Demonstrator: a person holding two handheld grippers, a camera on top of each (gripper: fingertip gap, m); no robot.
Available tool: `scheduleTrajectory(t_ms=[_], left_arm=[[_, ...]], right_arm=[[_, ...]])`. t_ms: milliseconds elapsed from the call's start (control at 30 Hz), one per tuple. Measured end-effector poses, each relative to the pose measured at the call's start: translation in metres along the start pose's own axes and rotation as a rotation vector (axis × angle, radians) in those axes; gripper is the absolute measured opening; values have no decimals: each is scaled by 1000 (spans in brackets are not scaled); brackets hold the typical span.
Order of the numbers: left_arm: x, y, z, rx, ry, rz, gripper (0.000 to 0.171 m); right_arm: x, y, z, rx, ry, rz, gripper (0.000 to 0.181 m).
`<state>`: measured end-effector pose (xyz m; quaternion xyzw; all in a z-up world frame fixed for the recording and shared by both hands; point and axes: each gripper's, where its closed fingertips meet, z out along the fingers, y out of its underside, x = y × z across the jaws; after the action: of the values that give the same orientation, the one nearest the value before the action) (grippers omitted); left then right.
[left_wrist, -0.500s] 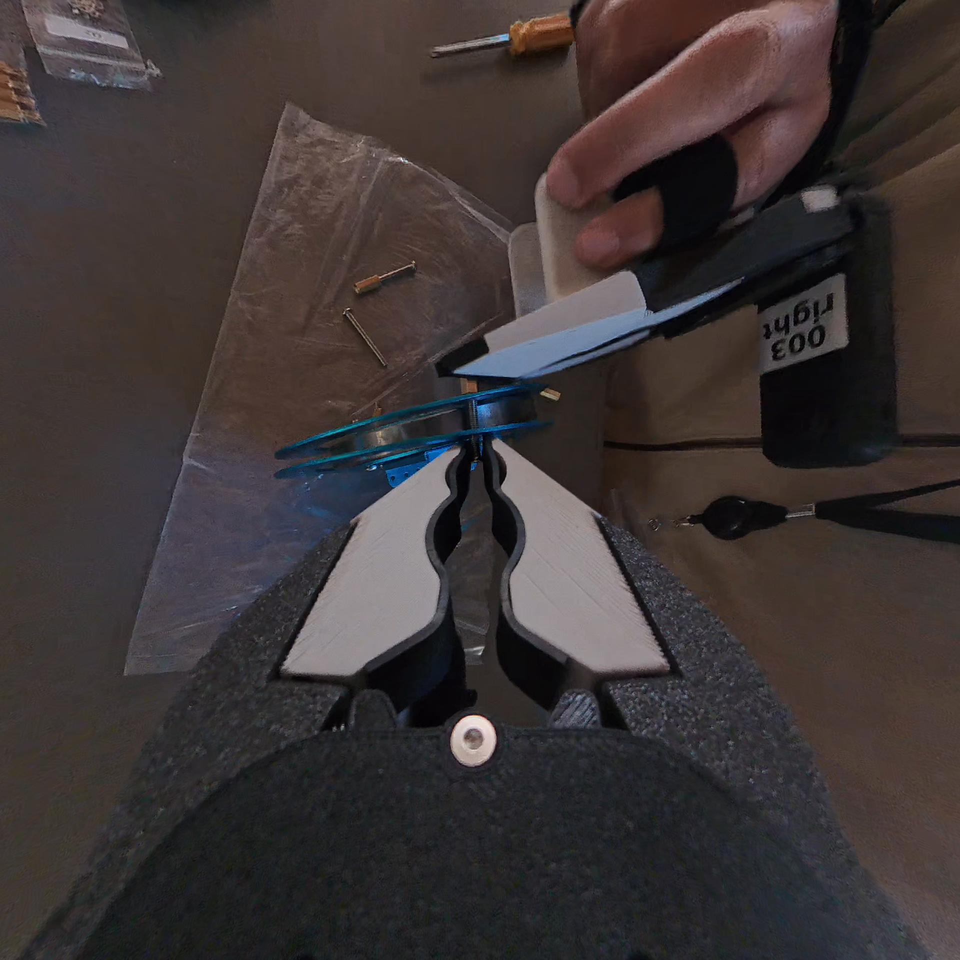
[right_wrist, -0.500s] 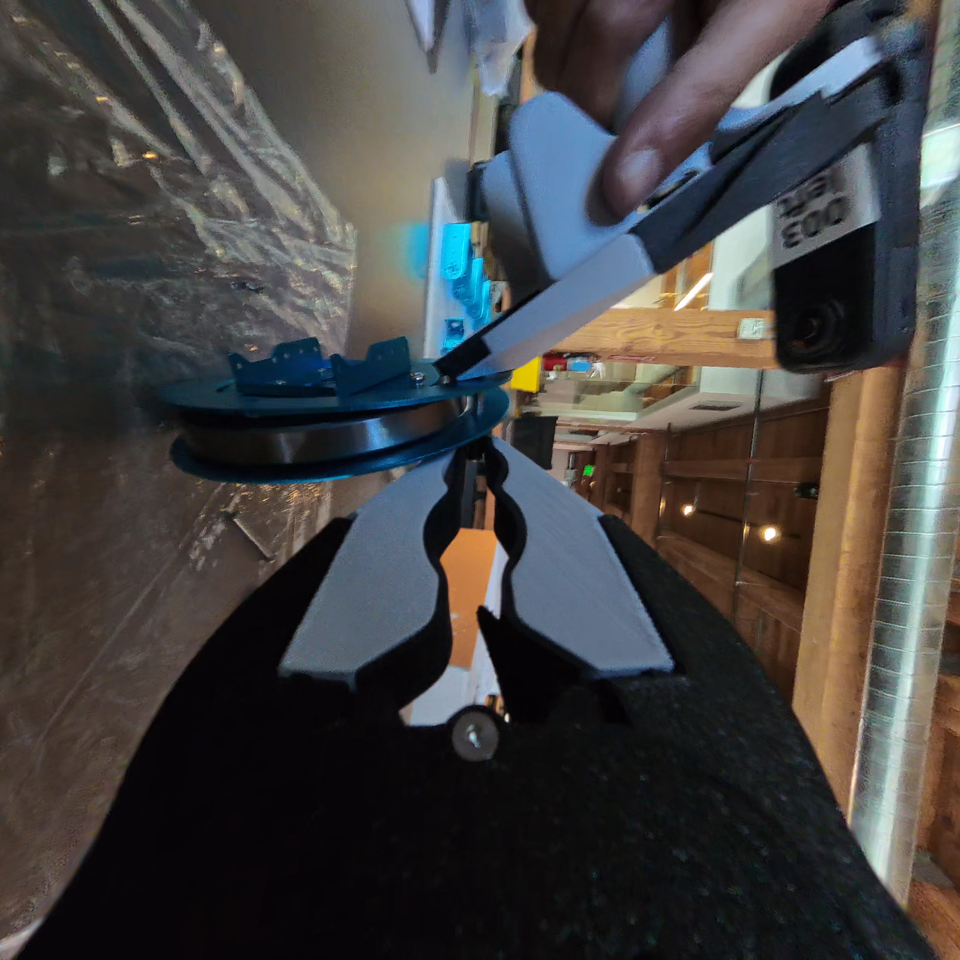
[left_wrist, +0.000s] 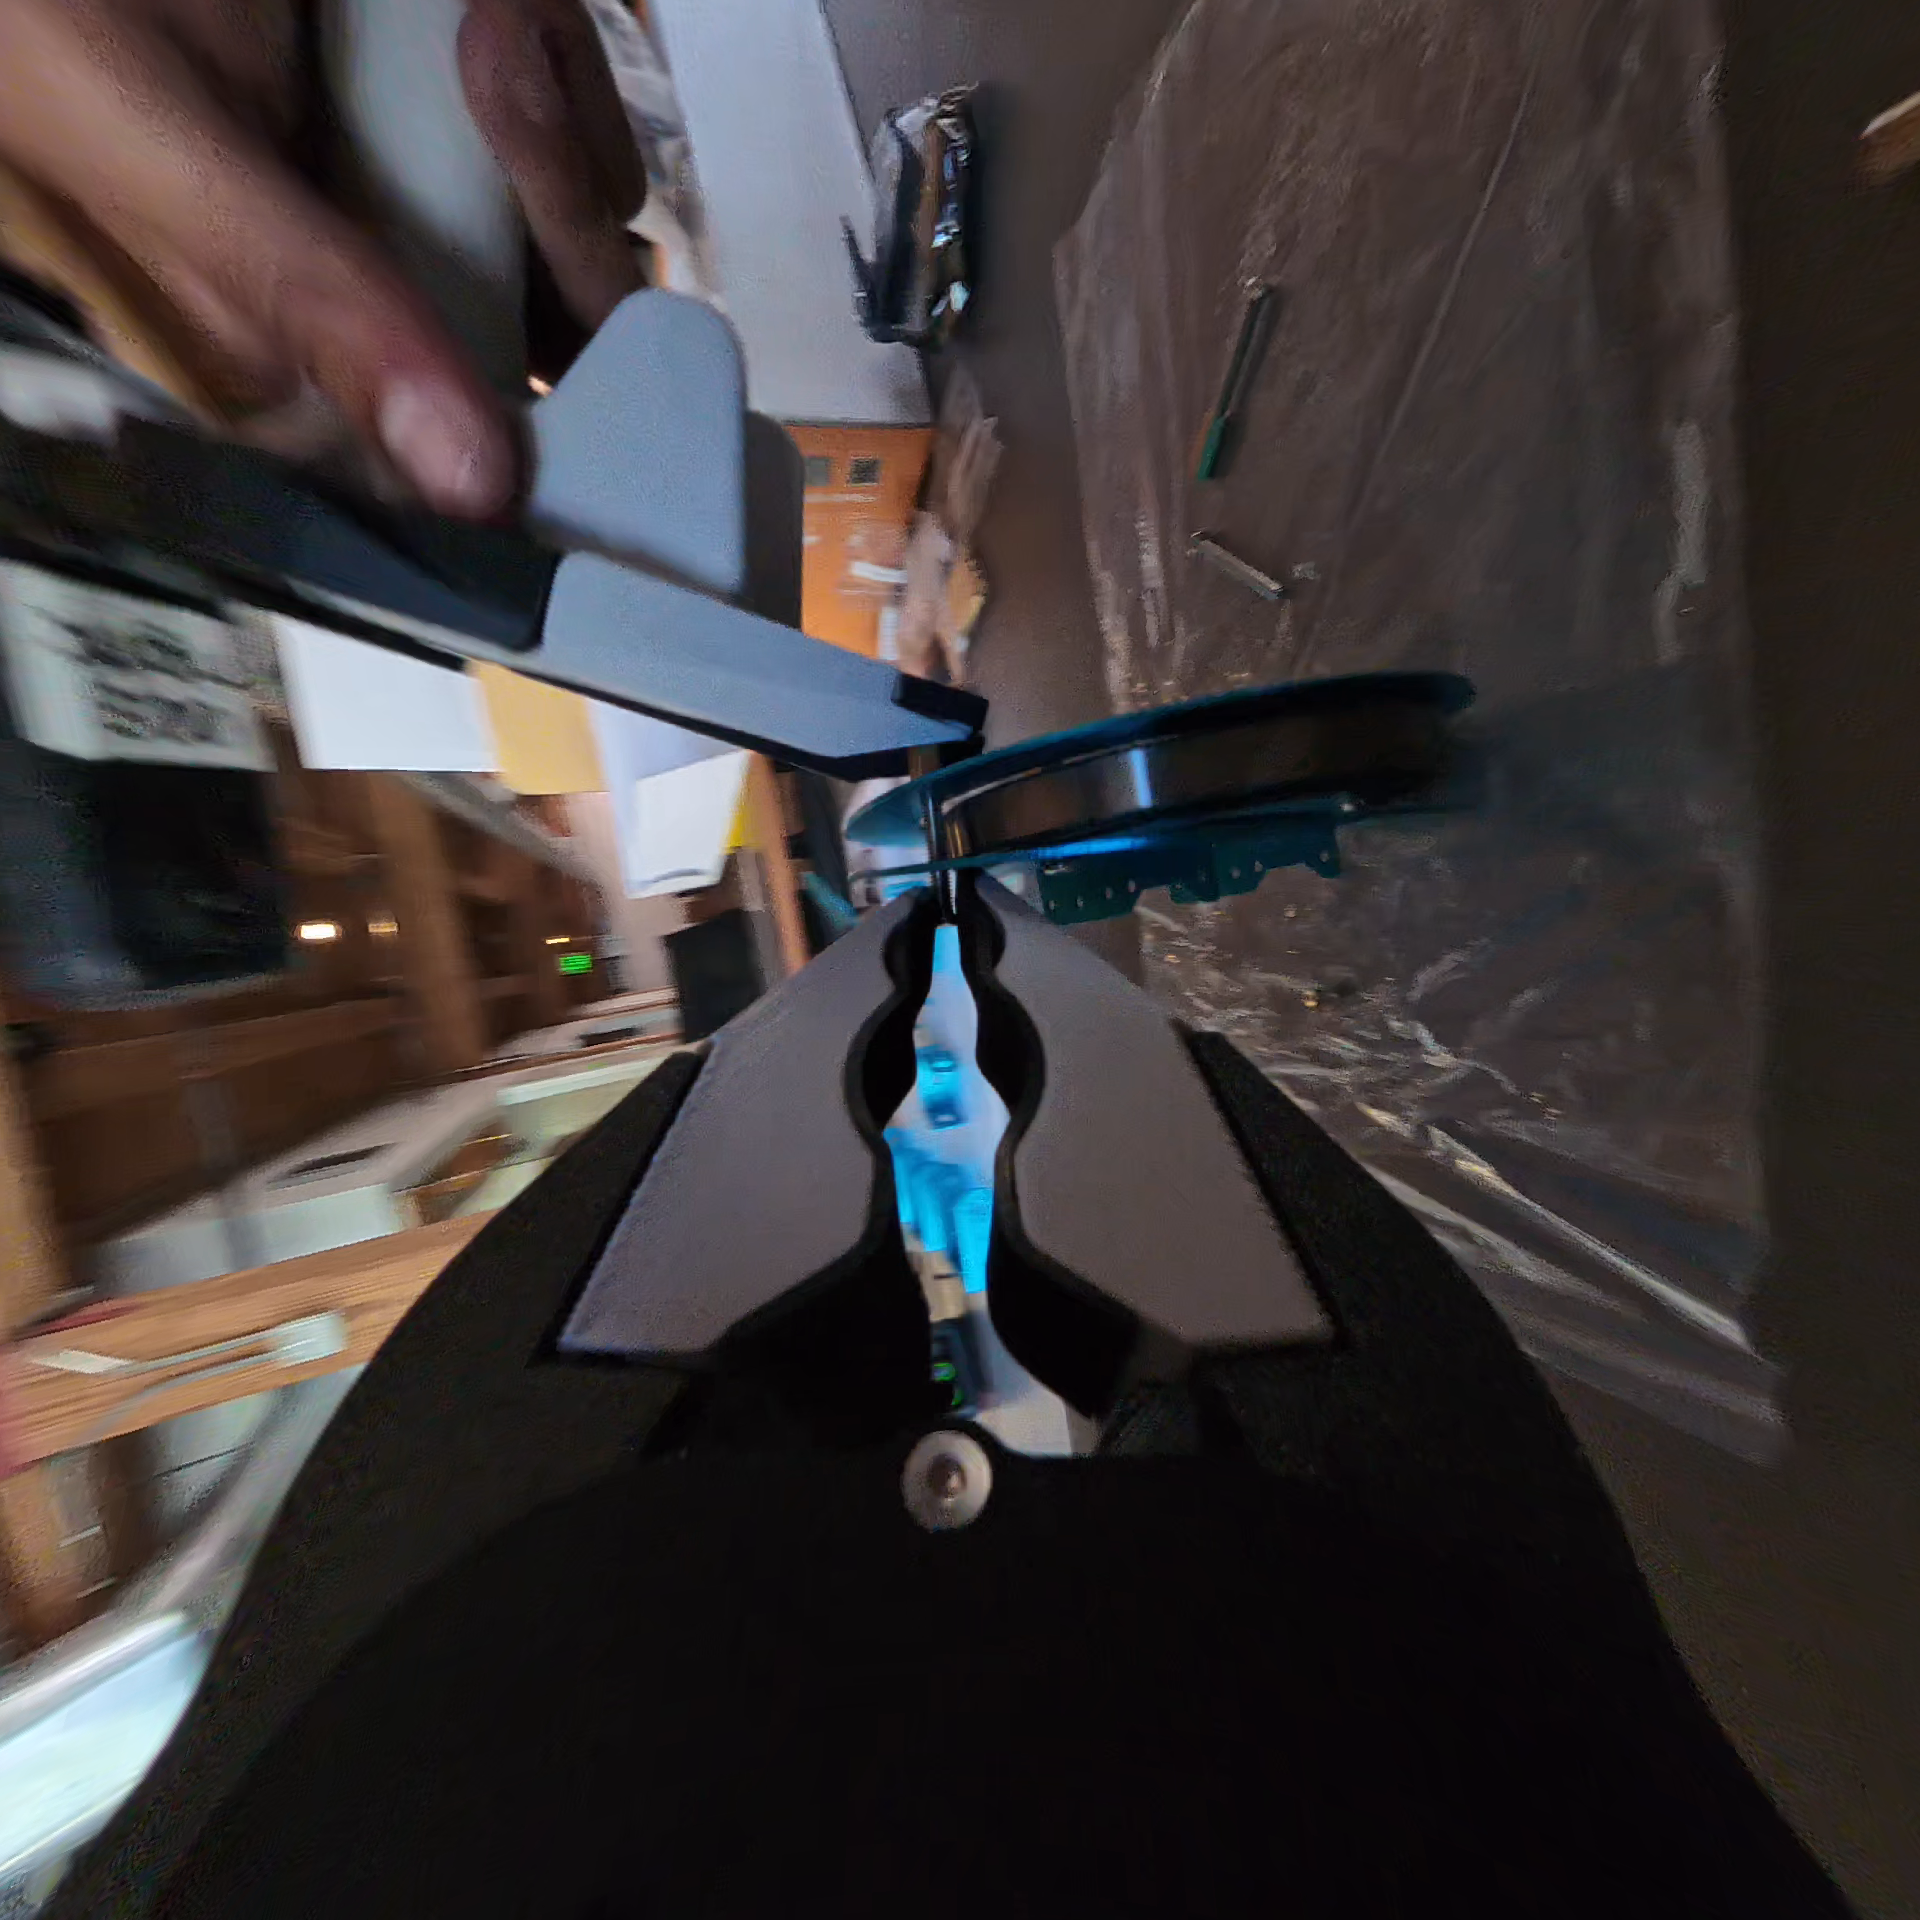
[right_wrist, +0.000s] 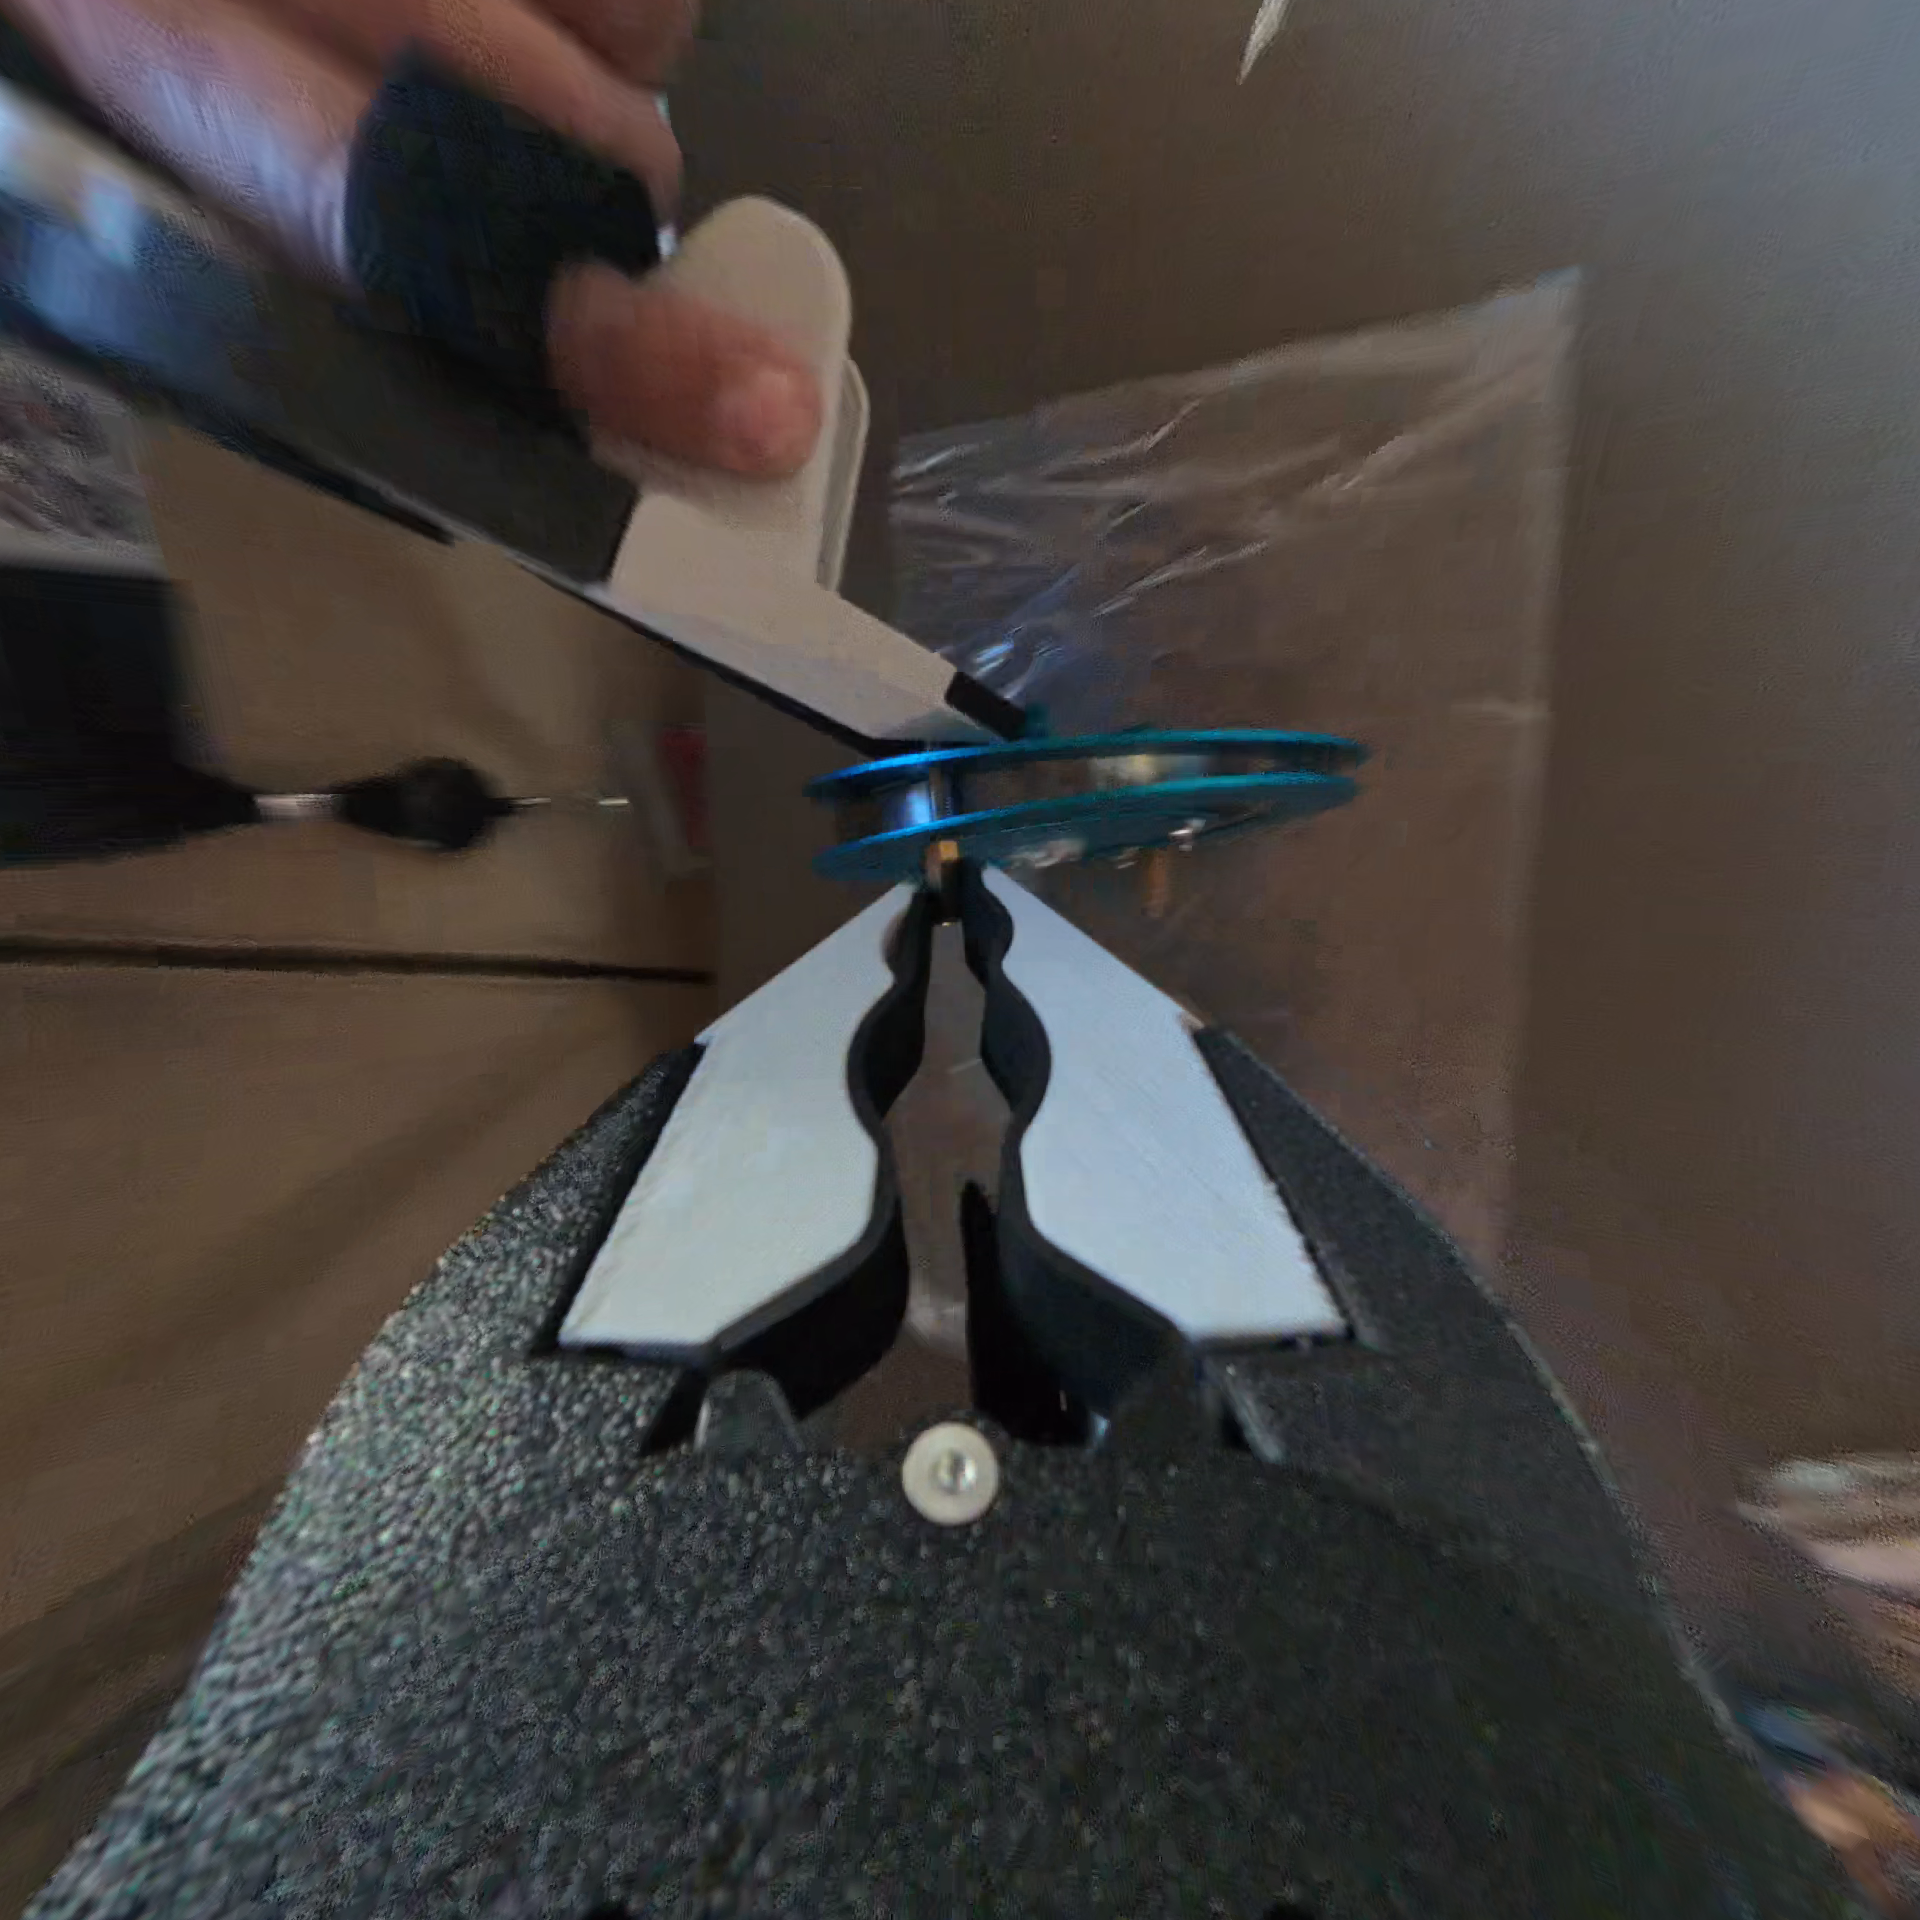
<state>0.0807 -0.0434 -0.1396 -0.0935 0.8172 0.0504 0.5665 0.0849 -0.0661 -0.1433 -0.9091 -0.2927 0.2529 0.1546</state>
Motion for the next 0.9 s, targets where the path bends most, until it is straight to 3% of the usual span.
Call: scheduleTrajectory(t_ms=[100, 200, 267, 333, 400, 467, 500, 667, 800, 900], left_arm=[[-4, 2, 5, -38, -171, 115, 1], [-4, 4, 5, -22, -202, 91, 0], [-4, 5, 6, -5, -171, 61, 1], [-3, 6, 7, 34, -65, -50, 2], [-2, 6, 6, 76, 118, -204, 2], [1, 5, 4, 115, 332, -377, 2], [3, 5, 3, 123, 430, -449, 2], [6, 12, 3, 133, 795, -701, 2], [9, 6, -4, 171, 1071, -886, 3], [9, 1, -7, 196, 1220, -994, 3]], right_arm=[[-8, 2, -1, -85, -327, 328, 4], [-11, -1, -2, -94, -561, 521, 4], [-10, -1, -3, -81, -613, 532, 4], [-8, -2, -2, -52, -556, 468, 5], [-2, -2, -1, -17, -373, 318, 6], [16, -2, -3, 6, -50, 130, 32], [18, -3, -5, 21, 90, 28, 35], [20, -9, -18, 62, 813, -462, 33], [16, -11, -15, 9, 1253, -765, 36], [14, -19, -13, -21, 1493, -957, 31]])
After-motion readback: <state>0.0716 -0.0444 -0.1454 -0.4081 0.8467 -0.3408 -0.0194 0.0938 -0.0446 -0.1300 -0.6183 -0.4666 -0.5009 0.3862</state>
